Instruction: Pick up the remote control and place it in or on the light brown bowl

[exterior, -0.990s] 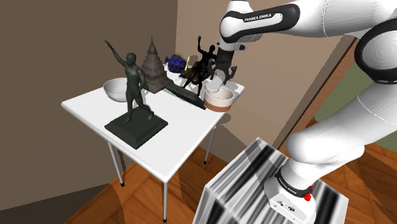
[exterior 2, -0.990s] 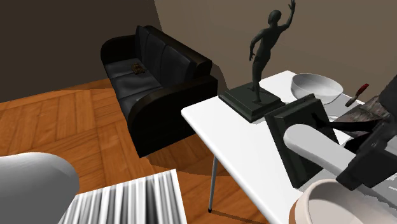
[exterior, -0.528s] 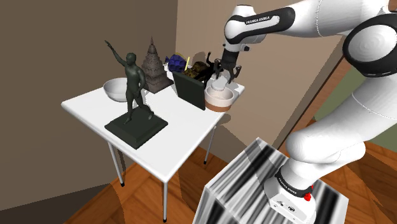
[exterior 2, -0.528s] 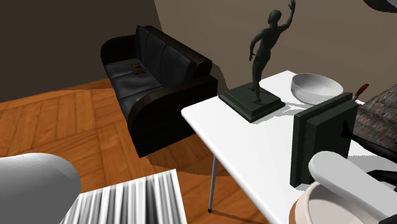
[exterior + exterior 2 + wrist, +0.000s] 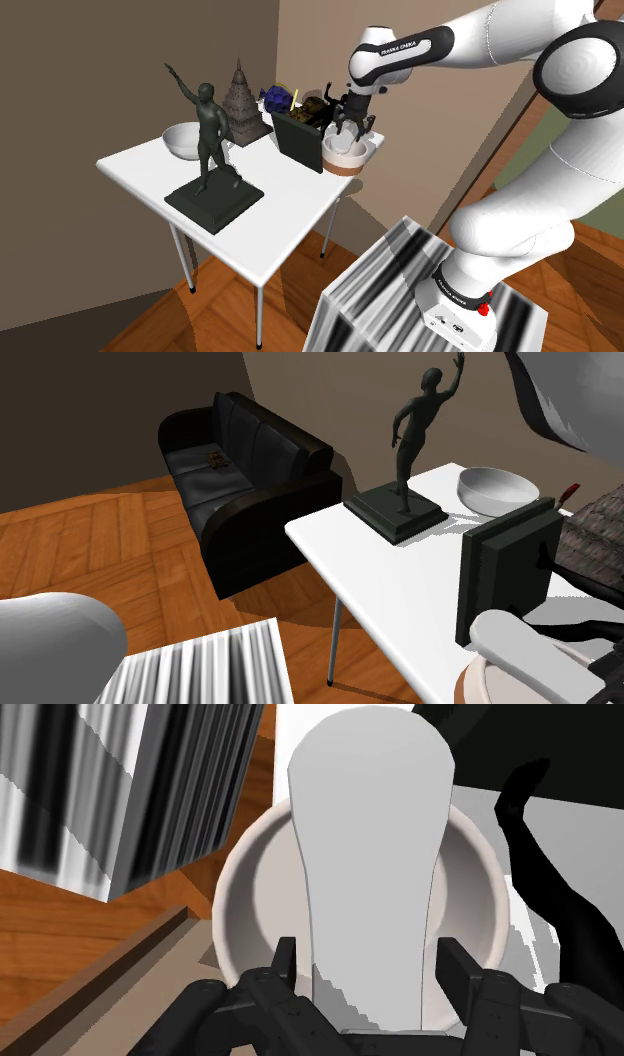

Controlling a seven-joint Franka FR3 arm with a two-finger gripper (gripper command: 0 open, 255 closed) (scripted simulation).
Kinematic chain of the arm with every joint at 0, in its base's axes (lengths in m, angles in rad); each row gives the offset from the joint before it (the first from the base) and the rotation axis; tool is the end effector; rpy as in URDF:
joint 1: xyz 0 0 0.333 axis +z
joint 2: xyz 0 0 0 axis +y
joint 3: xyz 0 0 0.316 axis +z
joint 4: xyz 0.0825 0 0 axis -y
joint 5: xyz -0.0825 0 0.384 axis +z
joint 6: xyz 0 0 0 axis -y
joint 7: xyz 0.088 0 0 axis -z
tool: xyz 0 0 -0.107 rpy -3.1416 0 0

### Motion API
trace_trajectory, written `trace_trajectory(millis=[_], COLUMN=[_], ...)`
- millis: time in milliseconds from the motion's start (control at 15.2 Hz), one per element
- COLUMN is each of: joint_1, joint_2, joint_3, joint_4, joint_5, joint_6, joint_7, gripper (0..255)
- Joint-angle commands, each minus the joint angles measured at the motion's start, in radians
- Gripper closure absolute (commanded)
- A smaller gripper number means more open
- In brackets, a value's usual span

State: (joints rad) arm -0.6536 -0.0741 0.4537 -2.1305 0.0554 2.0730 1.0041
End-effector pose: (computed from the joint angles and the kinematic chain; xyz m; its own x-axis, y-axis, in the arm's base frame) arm 0.5182 -0.0992 0.4384 0.3330 -0.9429 -0.0088 -0.9428 -0.3328 -0.0166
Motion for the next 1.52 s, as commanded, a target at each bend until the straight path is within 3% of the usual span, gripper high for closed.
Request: trace_trajectory(millis=[0,660,726,1056,1320,1452], joint_1=[0.0,0.0,0.0,0.0,-0.003,-0.003], joint_2=[0.011,0.021,0.021,0.021,-0.026,-0.026], joint_3=[0.001,0.002,0.002,0.002,-0.006,-0.006], joint_4=[-0.017,-0.033,-0.033,-0.033,0.05,0.05], joint_5=[-0.005,-0.009,-0.009,-0.009,0.01,0.01], joint_6=[0.028,0.053,0.053,0.053,-0.073,-0.073], joint_7=[0.002,0.005,0.005,0.005,-0.01,-0.01], gripper=[255,255,0,0,0,0])
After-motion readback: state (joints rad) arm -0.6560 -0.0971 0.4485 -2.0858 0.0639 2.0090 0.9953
